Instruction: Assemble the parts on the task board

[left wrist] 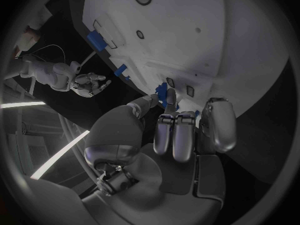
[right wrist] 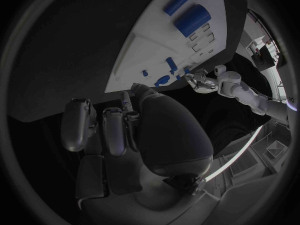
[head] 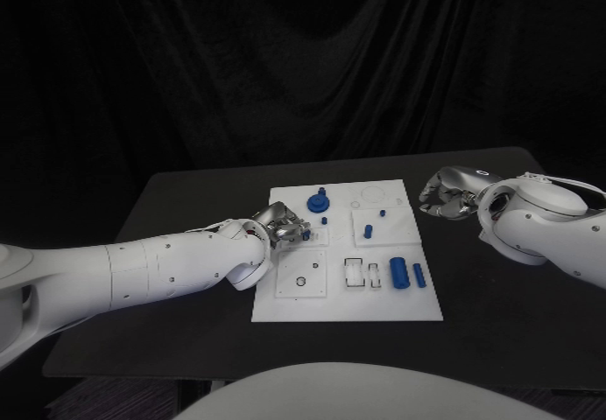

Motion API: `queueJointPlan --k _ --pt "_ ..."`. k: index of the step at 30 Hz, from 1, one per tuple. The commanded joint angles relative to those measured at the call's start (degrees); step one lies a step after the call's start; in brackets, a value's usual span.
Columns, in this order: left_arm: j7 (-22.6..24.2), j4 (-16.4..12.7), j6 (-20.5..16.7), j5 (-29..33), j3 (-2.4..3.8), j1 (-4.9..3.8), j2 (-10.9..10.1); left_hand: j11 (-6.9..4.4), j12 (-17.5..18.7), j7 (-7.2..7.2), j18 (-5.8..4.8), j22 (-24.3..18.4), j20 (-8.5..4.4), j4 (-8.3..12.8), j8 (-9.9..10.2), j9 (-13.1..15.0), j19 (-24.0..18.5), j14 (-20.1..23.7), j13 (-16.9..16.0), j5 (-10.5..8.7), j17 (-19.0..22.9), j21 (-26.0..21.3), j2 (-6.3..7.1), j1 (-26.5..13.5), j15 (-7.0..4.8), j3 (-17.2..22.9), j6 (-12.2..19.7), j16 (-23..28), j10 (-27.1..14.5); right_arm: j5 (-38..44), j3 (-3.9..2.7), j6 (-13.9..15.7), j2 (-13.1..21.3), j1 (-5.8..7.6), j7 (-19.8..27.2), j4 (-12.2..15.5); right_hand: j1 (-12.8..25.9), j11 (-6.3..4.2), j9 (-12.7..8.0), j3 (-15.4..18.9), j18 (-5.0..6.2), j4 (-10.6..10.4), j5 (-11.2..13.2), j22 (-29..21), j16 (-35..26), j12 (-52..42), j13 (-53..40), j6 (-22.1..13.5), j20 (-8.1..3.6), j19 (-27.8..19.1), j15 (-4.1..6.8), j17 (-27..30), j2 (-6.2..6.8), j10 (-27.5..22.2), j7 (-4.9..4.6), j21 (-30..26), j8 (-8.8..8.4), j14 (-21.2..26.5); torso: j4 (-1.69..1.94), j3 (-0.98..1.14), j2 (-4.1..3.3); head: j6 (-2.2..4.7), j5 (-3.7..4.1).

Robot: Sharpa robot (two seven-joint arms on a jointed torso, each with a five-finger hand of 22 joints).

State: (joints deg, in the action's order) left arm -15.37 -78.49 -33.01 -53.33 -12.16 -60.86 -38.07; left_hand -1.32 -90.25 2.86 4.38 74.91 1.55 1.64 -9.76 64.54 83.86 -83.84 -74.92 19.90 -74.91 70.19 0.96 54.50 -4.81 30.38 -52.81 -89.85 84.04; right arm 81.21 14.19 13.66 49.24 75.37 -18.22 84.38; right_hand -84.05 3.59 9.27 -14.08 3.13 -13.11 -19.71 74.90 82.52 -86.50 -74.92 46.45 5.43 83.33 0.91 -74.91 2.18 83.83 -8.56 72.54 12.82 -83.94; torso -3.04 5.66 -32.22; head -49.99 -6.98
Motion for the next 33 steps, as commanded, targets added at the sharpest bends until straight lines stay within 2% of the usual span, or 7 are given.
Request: queueJointPlan --k 1,14,17,20,26,33 --pt "1.14 -0.19 0.72 0.01 0.05 0.15 -0.07 -0.05 0.25 0.41 -0.29 9.48 -0.21 -0.12 0.37 -0.18 1.25 -6.16 -15.08 0.04 -15.09 -0.14 0.60 -0.01 -0.04 -0.45 0.11 -0.15 5.96 0.18 -0.05 0.14 0.08 -0.09 -0.98 0.05 0.20 -0.21 -0.08 -0.21 0.86 0.17 -0.17 9.77 -0.25 0.29 -8.20 -0.30 -0.18 -0.27 -0.04 -0.39 0.34 -0.35 0.17 -0.19 -0.17 -2.28 0.04 0.02 0.00 -0.01 0.03" --pt "1.30 -0.41 1.38 0.01 0.04 0.26 -0.62 0.07 0.25 0.53 -0.27 9.47 -0.12 -0.74 0.67 -0.60 1.24 -6.16 -15.08 0.19 -15.09 -0.28 0.95 -0.34 0.07 -1.38 -0.04 -0.15 5.96 0.18 -0.05 -0.04 0.11 -0.10 -1.06 -0.01 0.20 -0.21 -0.08 -0.21 0.86 0.17 -0.17 9.77 -0.25 0.29 -8.20 -0.30 -0.18 -0.27 -0.04 -0.39 0.34 -0.35 0.17 -0.19 -0.17 -2.28 0.05 0.00 0.05 -0.01 -0.05" --pt "1.71 -0.27 1.31 0.01 0.04 0.30 -0.60 0.16 0.25 0.63 -0.28 9.49 -0.04 -1.51 0.95 -0.93 1.25 -6.16 -15.08 -0.53 -15.09 -0.29 1.01 -0.72 0.16 -2.26 -0.03 -0.15 5.96 0.18 -0.05 -0.07 0.10 -0.10 -1.03 -0.03 0.25 -0.22 -0.11 -0.25 0.86 0.15 -0.17 9.77 -0.24 0.31 -8.16 -0.29 -0.20 -0.27 -0.02 -0.41 0.37 -0.37 0.18 -0.20 -0.17 -2.29 -0.02 0.00 0.04 -0.01 -0.13" --pt "2.10 -0.06 1.37 0.01 0.04 0.33 -0.53 0.28 0.25 0.76 -0.26 9.48 0.08 -2.69 1.33 -1.37 1.24 -6.16 -15.08 -2.68 -15.09 -0.44 0.96 -1.01 0.27 -3.68 0.00 -0.15 5.96 0.18 -0.05 -0.10 0.10 -0.10 -1.01 -0.04 0.25 -0.22 -0.11 -0.25 0.86 0.15 -0.17 9.77 -0.24 0.31 -8.16 -0.29 -0.20 -0.27 -0.02 -0.41 0.37 -0.37 0.18 -0.20 -0.17 -2.29 -0.01 -0.03 0.04 -0.01 -0.04" --pt "2.68 0.23 1.48 0.01 0.04 0.46 -0.36 0.36 0.25 0.83 -0.25 9.49 0.12 -3.07 1.53 -1.53 1.24 -6.16 -15.08 -3.36 -15.09 -0.47 0.96 -0.92 0.33 -4.26 0.18 -0.15 5.96 0.18 -0.05 -0.07 0.14 -0.11 -0.94 -0.01 0.25 -0.22 -0.11 -0.25 0.86 0.15 -0.17 9.77 -0.24 0.31 -8.16 -0.29 -0.20 -0.27 -0.02 -0.41 0.37 -0.37 0.18 -0.20 -0.17 -2.29 -0.02 0.00 -0.02 -0.01 -0.09" --pt "3.86 0.51 0.52 0.01 0.04 0.95 -0.26 0.69 0.25 1.22 -0.26 9.51 0.34 -4.37 2.02 -1.73 1.23 -6.16 -15.08 -5.35 -15.09 -0.56 0.67 -0.64 0.60 -5.87 1.18 -0.15 5.96 0.17 -0.05 -0.03 0.26 -0.11 -0.88 0.07 0.28 -0.23 -0.14 -0.26 0.86 0.14 -0.17 9.77 -0.22 0.32 -8.14 -0.31 -0.22 -0.27 -0.01 -0.44 0.40 -0.38 0.19 -0.21 -0.18 -2.30 0.02 0.03 0.00 -0.01 0.08"
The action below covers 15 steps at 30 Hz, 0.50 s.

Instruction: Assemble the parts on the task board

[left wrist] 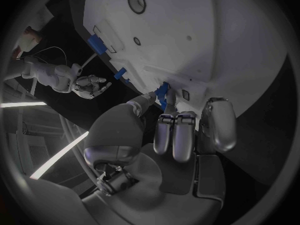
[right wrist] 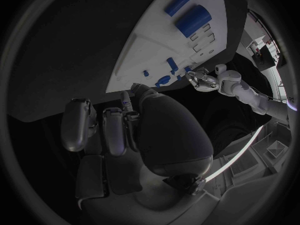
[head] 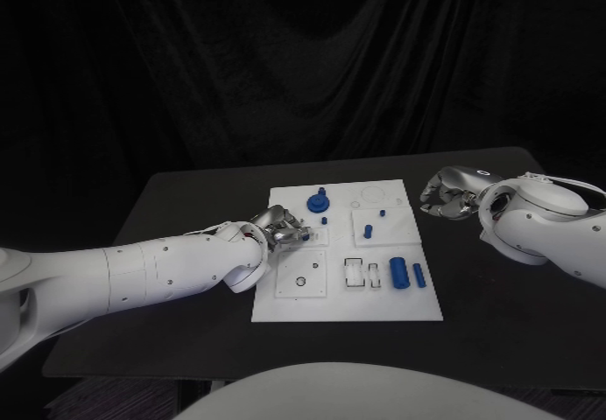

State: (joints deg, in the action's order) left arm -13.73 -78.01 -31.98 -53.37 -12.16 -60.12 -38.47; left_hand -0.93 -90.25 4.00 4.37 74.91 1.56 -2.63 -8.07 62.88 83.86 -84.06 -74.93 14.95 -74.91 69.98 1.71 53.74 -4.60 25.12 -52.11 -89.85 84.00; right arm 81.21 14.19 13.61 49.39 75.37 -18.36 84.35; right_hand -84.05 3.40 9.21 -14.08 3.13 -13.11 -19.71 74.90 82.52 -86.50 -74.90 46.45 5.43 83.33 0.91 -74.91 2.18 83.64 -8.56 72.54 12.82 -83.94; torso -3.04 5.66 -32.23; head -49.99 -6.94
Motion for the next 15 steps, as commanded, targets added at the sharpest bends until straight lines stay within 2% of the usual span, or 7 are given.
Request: queueJointPlan --k 1,15 --pt "2.34 0.05 -0.59 0.05 0.04 0.27 0.13 0.32 0.25 0.12 -0.26 9.51 0.37 -0.26 0.36 -0.08 1.23 -5.94 -15.07 -0.59 -15.09 -0.35 -0.08 0.12 0.41 -0.81 0.56 -0.15 6.00 0.18 -0.05 0.01 0.12 -0.11 -0.75 0.11 0.28 -0.04 -0.08 -0.26 0.86 0.14 -0.17 9.77 -0.22 0.32 -8.15 -0.32 -0.22 -0.27 0.00 -0.44 0.40 -0.20 0.19 -0.21 -0.19 -2.31 0.01 0.04 0.02 -0.01 0.06" --pt "2.85 0.04 -0.45 0.05 0.05 0.76 -0.07 0.52 0.25 0.29 -0.23 9.51 0.59 -2.63 0.30 -0.14 1.23 -5.94 -15.07 -2.09 -15.09 -0.45 0.21 -0.33 0.60 -3.79 0.61 -0.15 6.00 -0.08 -0.05 -0.30 0.14 -0.11 -0.78 0.09 0.28 -0.04 -0.08 -0.26 0.86 0.14 -0.17 9.77 -0.22 0.32 -8.15 -0.32 -0.22 -0.27 0.00 -0.44 0.40 -0.20 0.19 -0.21 -0.19 -2.31 0.06 0.03 -0.01 -0.01 -0.08"
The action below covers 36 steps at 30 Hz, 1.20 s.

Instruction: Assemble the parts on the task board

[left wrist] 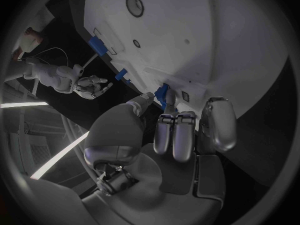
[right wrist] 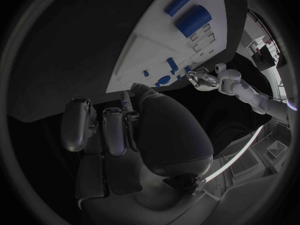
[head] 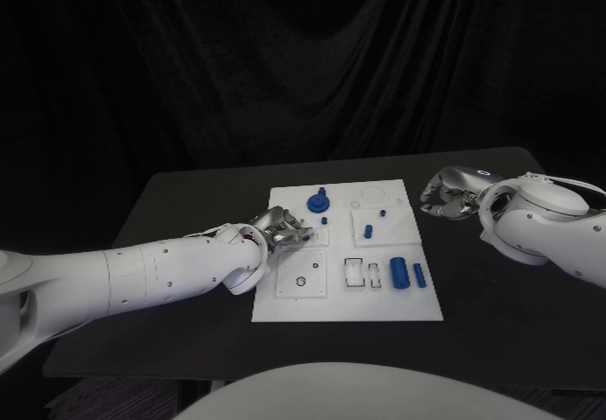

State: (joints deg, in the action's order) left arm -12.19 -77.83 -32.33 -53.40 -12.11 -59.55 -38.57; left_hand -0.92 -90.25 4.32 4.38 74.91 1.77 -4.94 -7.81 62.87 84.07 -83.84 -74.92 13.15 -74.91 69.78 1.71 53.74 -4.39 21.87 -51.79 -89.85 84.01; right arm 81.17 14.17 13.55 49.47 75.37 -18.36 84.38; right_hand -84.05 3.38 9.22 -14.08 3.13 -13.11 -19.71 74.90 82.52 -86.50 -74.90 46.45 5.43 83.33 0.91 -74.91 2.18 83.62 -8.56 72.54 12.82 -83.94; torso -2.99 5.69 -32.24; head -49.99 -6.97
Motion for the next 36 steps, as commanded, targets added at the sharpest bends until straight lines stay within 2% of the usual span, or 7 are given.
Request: queueJointPlan --k 1,7,13,20,23,30,36 --pt "1.32 -0.15 -0.09 0.08 0.00 0.19 0.03 0.52 0.25 -0.03 -0.24 9.52 0.37 -0.47 0.04 -0.14 1.01 -6.16 -15.08 -0.38 -15.09 -0.25 0.20 -0.35 0.40 -0.69 0.29 -0.15 5.99 -0.08 -0.03 -0.28 0.07 -0.11 -0.80 0.07 0.28 -0.02 -0.09 -0.26 0.86 0.14 -0.17 9.77 -0.22 0.32 -8.15 -0.31 -0.22 -0.27 0.00 -0.44 0.40 -0.18 0.19 -0.21 -0.19 -2.30 0.00 -0.01 0.00 -0.01 -0.12" --pt "1.53 -0.12 -0.27 0.08 0.00 0.22 -0.05 0.42 0.25 -0.13 -0.25 9.54 0.42 -4.04 -0.13 -0.24 1.04 -6.16 -15.08 -1.84 -15.09 -0.23 -0.07 -1.12 0.34 -3.59 -0.02 -0.15 5.99 -0.18 -0.03 -0.51 0.13 -0.11 -0.89 0.07 0.28 -0.02 -0.09 -0.26 0.86 0.14 -0.17 9.77 -0.22 0.32 -8.15 -0.31 -0.22 -0.27 0.00 -0.44 0.40 -0.18 0.19 -0.21 -0.19 -2.30 -0.01 0.00 0.01 -0.01 -0.15" --pt "1.81 -0.03 -0.35 0.09 0.00 0.24 -0.16 -0.17 0.25 -0.89 -0.25 9.59 -0.02 -11.64 -3.13 2.34 1.12 -6.16 -15.08 -2.96 -15.09 -0.11 -1.37 -2.34 -0.12 -7.90 -0.86 -0.15 5.99 -0.20 -0.03 -0.60 0.18 -0.11 -1.00 0.10 0.34 -0.05 -0.13 -0.34 0.85 0.11 -0.18 9.78 -0.19 0.30 -8.19 -0.33 -0.24 -0.25 0.02 -0.49 0.34 -0.13 0.20 -0.19 -0.20 -2.33 -0.08 0.00 0.02 -0.01 -0.14" --pt "2.87 0.28 1.24 1.72 0.00 0.24 -0.18 -0.83 0.25 -1.70 -0.24 9.59 -0.49 -11.87 -7.49 7.22 1.15 -6.16 -15.08 -3.11 -15.09 -0.14 -3.57 -3.21 -0.66 -10.10 -1.03 -0.15 5.99 -0.20 -0.03 -0.60 0.20 -0.11 -1.13 0.10 0.36 -0.04 -0.14 -0.38 0.85 0.07 -0.18 9.78 -0.21 0.30 -8.18 -0.31 -0.24 -0.25 0.02 -0.45 0.27 -0.13 0.20 -0.20 -0.19 -2.32 -0.10 0.00 0.04 -0.01 -0.06" --pt "3.69 0.50 1.69 2.75 0.00 0.24 -0.09 -0.97 0.25 -1.89 -0.26 9.61 -0.59 -11.85 -8.40 8.26 1.14 -6.16 -15.08 -3.17 -15.09 -0.11 -4.19 -3.17 -0.77 -10.39 -1.07 -0.15 5.99 -0.20 -0.03 -0.59 0.19 -0.11 -1.16 0.09 0.36 -0.04 -0.14 -0.38 0.85 0.07 -0.18 9.78 -0.21 0.30 -8.18 -0.31 -0.24 -0.25 0.02 -0.45 0.27 -0.13 0.20 -0.20 -0.19 -2.32 -0.09 0.00 0.05 -0.01 -0.04" --pt "6.16 1.05 2.85 4.28 0.00 0.25 0.09 -1.01 0.25 -1.91 -0.26 9.61 -0.65 -11.90 -8.81 8.89 1.11 -6.16 -15.08 -3.14 -15.09 -0.15 -4.84 -3.29 -0.81 -10.59 -0.71 -0.15 5.99 -0.21 -0.03 -0.56 0.13 -0.12 -1.25 0.04 0.40 -0.04 -0.15 -0.46 0.85 0.02 -0.20 9.78 -0.23 0.31 -8.17 -0.28 -0.25 -0.25 0.02 -0.42 0.12 -0.13 0.20 -0.21 -0.18 -2.32 -0.11 0.01 0.07 -0.01 -0.05" --pt "7.86 1.59 3.86 6.69 0.00 0.25 0.25 -0.62 0.25 -1.45 -0.23 9.57 -0.47 -11.82 -7.91 8.80 0.85 -6.16 -15.08 -2.85 -15.09 -0.46 -5.90 -2.71 -0.49 -10.85 1.18 -0.15 5.99 -0.21 -0.03 -0.64 0.02 -0.12 -1.29 -0.02 0.40 -0.04 -0.15 -0.46 0.85 0.02 -0.20 9.78 -0.23 0.31 -8.17 -0.28 -0.25 -0.25 0.02 -0.42 0.12 -0.13 0.20 -0.21 -0.18 -2.32 -0.08 0.01 0.09 -0.01 0.02"
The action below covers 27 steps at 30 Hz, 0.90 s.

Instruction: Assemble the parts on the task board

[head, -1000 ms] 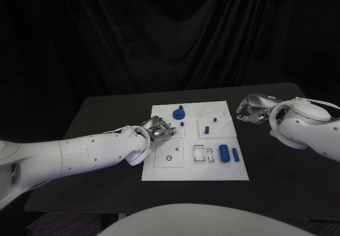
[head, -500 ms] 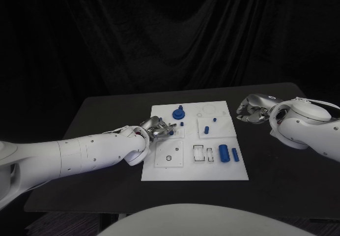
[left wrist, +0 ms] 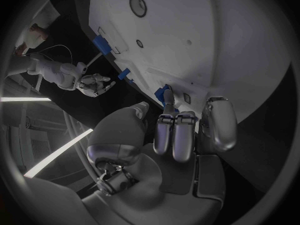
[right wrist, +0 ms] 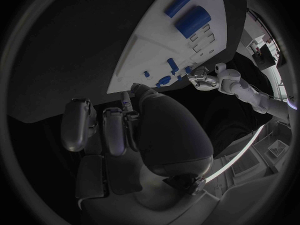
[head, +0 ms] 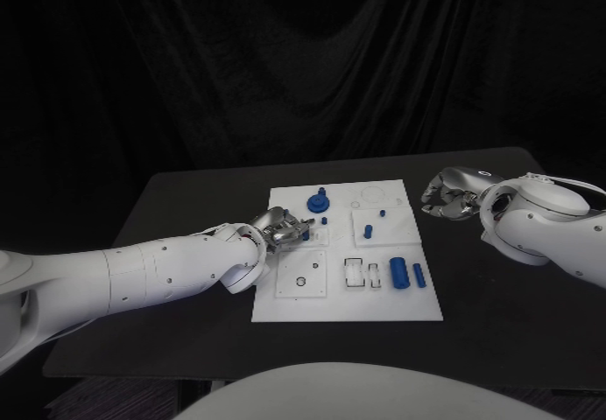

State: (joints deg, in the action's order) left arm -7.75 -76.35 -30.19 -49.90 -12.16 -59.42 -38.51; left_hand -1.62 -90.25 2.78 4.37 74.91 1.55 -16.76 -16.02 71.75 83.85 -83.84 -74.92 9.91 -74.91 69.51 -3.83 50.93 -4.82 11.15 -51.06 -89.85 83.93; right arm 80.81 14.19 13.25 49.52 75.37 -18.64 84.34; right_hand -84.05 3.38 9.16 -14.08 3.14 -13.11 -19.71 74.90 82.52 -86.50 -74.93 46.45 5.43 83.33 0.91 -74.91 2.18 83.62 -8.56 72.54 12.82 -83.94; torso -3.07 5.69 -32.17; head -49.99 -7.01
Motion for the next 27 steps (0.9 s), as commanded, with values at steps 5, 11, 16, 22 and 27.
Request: queueJointPlan --k 5,11,16,22,27 --pt "2.92 0.30 1.33 3.77 0.05 0.12 0.23 -0.08 0.25 -0.20 -0.32 9.75 -0.21 0.00 -1.07 0.97 1.18 -6.16 -15.08 2.04 -15.09 0.51 -0.38 1.11 -0.12 -0.53 -0.62 -0.15 6.07 0.15 -0.05 -0.45 -0.05 -0.12 -1.05 -0.01 0.41 -0.04 -0.10 -0.52 0.86 0.00 -0.21 9.76 -0.22 0.30 -8.16 -0.26 -0.26 -0.27 0.02 -0.43 0.03 -0.12 0.21 -0.27 -0.17 -2.32 -0.01 0.00 -0.01 -0.01 0.10" --pt "1.34 0.40 1.10 3.95 0.05 0.12 0.17 -0.71 0.25 -0.94 -0.36 9.81 -0.65 0.04 -5.01 4.81 1.32 -6.16 -15.08 4.11 -15.09 1.01 -0.16 2.48 -0.66 -1.19 -0.71 -0.15 6.07 0.15 -0.05 -0.61 0.01 -0.12 -1.14 0.02 0.40 -0.05 -0.09 -0.59 0.86 -0.01 -0.21 9.76 -0.18 0.26 -8.24 -0.17 -0.26 -0.26 0.02 -0.50 -0.06 -0.04 0.22 -0.27 -0.11 -2.35 0.01 -0.03 -0.05 -0.01 0.15" --pt "0.29 0.51 1.37 3.99 0.05 0.13 0.13 -0.82 0.25 -1.03 -0.36 9.80 -0.78 0.19 -6.19 4.84 1.32 -6.16 -15.08 5.70 -15.09 1.04 0.37 3.90 -0.77 -1.07 -0.11 -0.15 6.07 0.15 -0.05 -0.76 0.04 -0.13 -1.21 0.04 0.41 -0.04 -0.08 -0.62 0.86 -0.02 -0.21 9.77 -0.18 0.26 -8.22 -0.09 -0.27 -0.25 0.03 -0.49 -0.09 -0.04 0.24 -0.26 -0.07 -2.35 0.03 0.02 -0.05 -0.01 0.11" --pt "-0.54 0.59 2.01 2.80 0.05 0.13 0.14 -0.96 0.25 -1.17 -0.37 9.80 -0.92 1.33 -8.34 4.84 1.32 -6.16 -15.08 8.00 -15.09 1.14 2.34 8.12 -0.89 -0.72 0.74 -0.15 6.07 0.15 -0.05 -0.87 0.02 -0.13 -1.24 0.06 0.41 -0.04 -0.08 -0.62 0.86 -0.02 -0.21 9.77 -0.18 0.26 -8.22 -0.09 -0.27 -0.25 0.03 -0.49 -0.09 -0.04 0.24 -0.26 -0.07 -2.35 0.00 0.01 -0.06 -0.01 0.14" --pt "-0.62 0.65 2.62 2.38 0.05 0.13 0.16 -1.00 0.25 -1.20 -0.36 9.77 -0.97 2.64 -9.39 4.79 1.28 -6.16 -15.08 7.54 -15.09 1.08 3.41 10.06 -0.94 -0.93 1.37 -0.15 6.07 0.14 -0.05 -1.03 0.03 -0.13 -1.27 0.06 0.43 -0.04 -0.07 -0.62 0.86 -0.02 -0.19 9.77 -0.16 0.26 -8.22 0.00 -0.27 -0.25 0.03 -0.54 -0.08 -0.04 0.24 -0.27 -0.02 -2.37 0.02 0.02 -0.07 -0.01 0.08"
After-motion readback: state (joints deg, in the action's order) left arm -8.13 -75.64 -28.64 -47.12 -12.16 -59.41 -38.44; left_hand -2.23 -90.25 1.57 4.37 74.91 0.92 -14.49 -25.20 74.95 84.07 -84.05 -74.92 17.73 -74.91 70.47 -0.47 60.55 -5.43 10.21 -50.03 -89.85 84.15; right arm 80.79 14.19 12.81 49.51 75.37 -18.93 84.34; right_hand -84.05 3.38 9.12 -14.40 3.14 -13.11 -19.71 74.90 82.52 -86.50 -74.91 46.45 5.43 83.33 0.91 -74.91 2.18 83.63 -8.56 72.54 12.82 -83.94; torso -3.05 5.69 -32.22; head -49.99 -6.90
